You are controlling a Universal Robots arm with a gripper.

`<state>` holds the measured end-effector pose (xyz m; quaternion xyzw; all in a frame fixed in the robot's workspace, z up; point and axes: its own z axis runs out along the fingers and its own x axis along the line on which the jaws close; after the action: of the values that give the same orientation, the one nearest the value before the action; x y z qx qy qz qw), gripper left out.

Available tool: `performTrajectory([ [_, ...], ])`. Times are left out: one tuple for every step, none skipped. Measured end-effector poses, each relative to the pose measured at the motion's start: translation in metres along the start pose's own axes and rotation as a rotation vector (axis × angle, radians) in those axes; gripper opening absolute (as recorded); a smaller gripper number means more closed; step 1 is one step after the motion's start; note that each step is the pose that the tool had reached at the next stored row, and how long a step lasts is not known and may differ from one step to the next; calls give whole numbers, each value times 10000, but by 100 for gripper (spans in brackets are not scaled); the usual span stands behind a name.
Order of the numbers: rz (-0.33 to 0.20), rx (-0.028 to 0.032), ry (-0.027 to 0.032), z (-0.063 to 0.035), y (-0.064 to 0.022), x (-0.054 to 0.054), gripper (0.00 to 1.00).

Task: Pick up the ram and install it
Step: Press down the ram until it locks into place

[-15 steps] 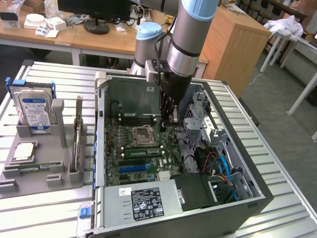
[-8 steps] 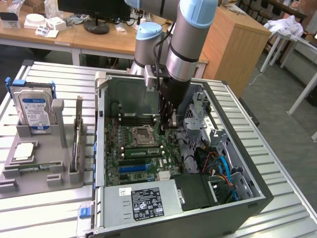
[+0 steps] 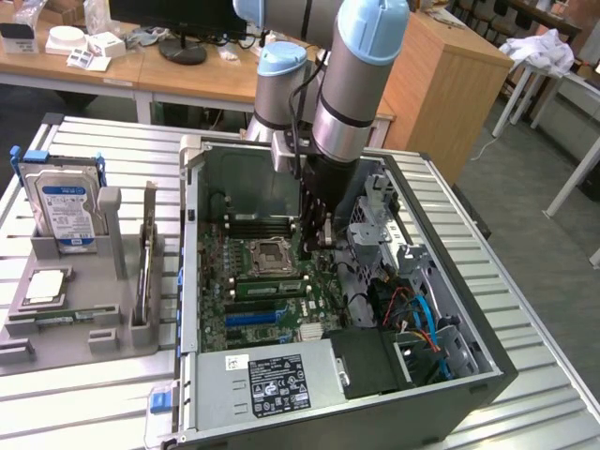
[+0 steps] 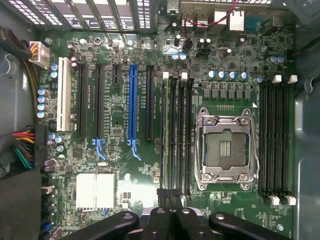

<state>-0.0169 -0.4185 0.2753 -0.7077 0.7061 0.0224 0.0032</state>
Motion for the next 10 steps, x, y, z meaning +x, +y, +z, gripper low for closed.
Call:
performTrajectory([
  [0,0,0,15,0,0,11],
  [0,0,-1,29,-1,1,11],
  [0,0,-1,43,-1,1,11],
  [0,0,-1,56,-2,2,11],
  [0,0,0,69,-2,2,11],
  [0,0,-1,82,-2,3,11],
  [0,0,-1,94,-3,3,11],
  [0,0,-1,108,-3,4,11],
  [0,1,-1,120,-3,4,11],
  [0,1,-1,131,-4,5,11],
])
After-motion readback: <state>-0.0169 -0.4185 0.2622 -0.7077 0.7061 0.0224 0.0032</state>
